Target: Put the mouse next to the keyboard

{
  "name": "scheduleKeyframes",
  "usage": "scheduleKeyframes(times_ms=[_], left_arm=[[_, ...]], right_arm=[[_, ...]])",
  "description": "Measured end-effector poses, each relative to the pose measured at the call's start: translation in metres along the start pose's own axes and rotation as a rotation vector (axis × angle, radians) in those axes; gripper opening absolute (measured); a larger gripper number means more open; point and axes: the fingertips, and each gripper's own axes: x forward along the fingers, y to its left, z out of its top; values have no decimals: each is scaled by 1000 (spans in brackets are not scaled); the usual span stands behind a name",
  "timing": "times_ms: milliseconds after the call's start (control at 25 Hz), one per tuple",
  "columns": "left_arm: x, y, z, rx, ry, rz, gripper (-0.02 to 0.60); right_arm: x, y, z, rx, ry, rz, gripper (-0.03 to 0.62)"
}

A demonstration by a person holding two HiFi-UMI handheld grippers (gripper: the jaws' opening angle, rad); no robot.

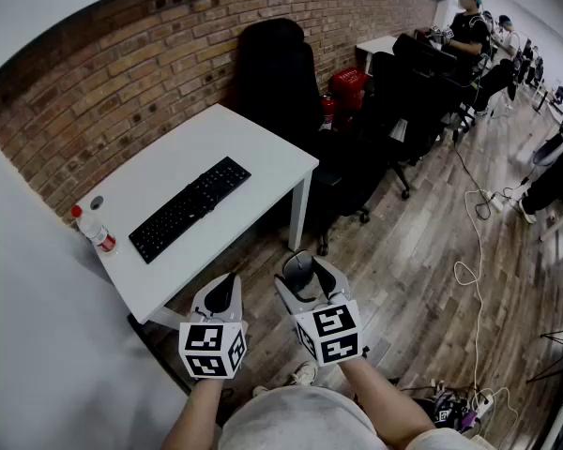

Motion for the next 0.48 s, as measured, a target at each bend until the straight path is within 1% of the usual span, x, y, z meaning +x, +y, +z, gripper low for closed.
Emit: scheduleKeyframes(times_ms=[240, 480], left_arm=[[11, 0, 1, -6, 5, -9, -6], [33, -3, 4, -6, 13, -12, -6]], right_arm=[[8, -4, 2, 25, -10, 18, 307], [18, -19, 2, 40, -13, 29, 307]])
